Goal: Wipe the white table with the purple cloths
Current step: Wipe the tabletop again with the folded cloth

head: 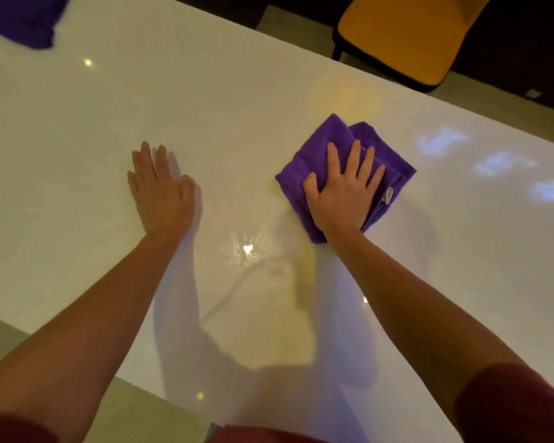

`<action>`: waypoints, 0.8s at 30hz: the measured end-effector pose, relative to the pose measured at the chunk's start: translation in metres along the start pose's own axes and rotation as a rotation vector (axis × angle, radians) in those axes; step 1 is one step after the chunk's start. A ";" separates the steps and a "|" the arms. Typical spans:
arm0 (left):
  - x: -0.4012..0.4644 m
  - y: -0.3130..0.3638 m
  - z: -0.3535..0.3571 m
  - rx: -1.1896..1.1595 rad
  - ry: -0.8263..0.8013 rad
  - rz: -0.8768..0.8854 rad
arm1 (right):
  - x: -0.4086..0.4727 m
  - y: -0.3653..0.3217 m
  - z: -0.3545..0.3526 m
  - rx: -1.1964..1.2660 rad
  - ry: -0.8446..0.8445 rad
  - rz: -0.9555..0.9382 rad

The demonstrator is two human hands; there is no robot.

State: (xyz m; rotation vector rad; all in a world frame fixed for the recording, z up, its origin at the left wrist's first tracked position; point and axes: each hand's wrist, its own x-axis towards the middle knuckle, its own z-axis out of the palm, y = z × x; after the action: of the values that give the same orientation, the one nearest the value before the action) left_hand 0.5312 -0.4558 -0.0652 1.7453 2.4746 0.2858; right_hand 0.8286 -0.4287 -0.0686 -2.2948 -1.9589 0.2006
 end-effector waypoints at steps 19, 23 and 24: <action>0.060 -0.278 -0.028 0.090 0.101 -0.493 | 0.090 -0.234 0.035 -0.050 -0.073 -0.195; 0.061 -0.288 -0.022 0.109 0.071 -0.486 | 0.113 -0.290 0.044 -0.049 -0.058 -0.240; 0.060 -0.288 -0.022 0.111 0.068 -0.482 | 0.117 -0.305 0.047 -0.048 -0.061 -0.253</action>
State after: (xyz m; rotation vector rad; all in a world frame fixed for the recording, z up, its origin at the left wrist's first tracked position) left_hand 0.2415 -0.4946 -0.1027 1.1263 2.9029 0.1672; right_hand 0.5423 -0.2654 -0.0640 -2.0636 -2.2829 0.2031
